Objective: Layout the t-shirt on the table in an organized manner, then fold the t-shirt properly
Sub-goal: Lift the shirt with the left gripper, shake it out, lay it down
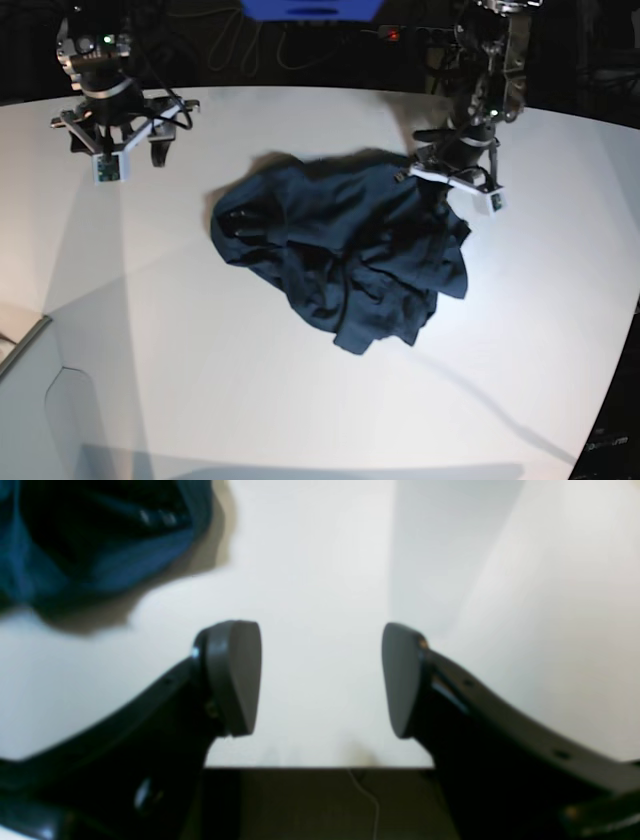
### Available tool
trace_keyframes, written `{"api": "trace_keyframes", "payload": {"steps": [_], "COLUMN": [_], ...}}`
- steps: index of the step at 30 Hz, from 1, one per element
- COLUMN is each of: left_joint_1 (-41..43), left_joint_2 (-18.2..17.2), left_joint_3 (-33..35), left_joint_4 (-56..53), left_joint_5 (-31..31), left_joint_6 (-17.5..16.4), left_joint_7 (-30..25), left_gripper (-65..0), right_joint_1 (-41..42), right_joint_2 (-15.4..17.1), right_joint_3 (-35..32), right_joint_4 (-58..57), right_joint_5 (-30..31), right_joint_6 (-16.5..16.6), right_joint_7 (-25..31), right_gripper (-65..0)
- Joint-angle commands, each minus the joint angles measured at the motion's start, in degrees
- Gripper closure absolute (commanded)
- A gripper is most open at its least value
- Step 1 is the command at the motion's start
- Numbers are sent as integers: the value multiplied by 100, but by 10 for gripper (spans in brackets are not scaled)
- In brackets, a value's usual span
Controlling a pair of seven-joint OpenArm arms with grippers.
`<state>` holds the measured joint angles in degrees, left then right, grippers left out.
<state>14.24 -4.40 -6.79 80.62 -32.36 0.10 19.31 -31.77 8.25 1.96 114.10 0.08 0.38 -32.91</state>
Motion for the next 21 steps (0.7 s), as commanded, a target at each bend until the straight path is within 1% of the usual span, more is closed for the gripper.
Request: {"api": "trace_keyframes", "payload": {"steps": [1,5,8,11,13,18,21], "left_joint_1": [57,479,725,761,682,-66,-620], "left_joint_2": [-30,-30,-56,-65,-74,-47,-47], "left_joint_3": [-196,-636,-1031,-1409,-1559,-1524,-1225], "left_joint_4": [338,1340,2061,2747,3090,3424,3415], "left_joint_5": [-4,-65,-408,-681,-733,-760,-760], "left_joint_6": [-32,-32,-32,-14,-5,12,12], "left_joint_7": [-168,-195,-186,-160,-160,-151,-151], "left_gripper": [0,0,0,0,0,0,0], "right_joint_1": [-10,16,16,34,96,122,131], "right_joint_2": [32,32,32,32,32,32,32], "right_joint_3": [20,20,20,20,20,20,46], "right_joint_4": [102,102,102,102,102,102,102], "right_joint_5": [-21,-21,-21,-21,-21,-21,-21], "right_joint_6": [1,1,1,1,1,1,1], "right_joint_7": [139,139,139,139,139,139,139], "right_gripper": [-381,-381,-381,-381,-381,-381,-381]}}
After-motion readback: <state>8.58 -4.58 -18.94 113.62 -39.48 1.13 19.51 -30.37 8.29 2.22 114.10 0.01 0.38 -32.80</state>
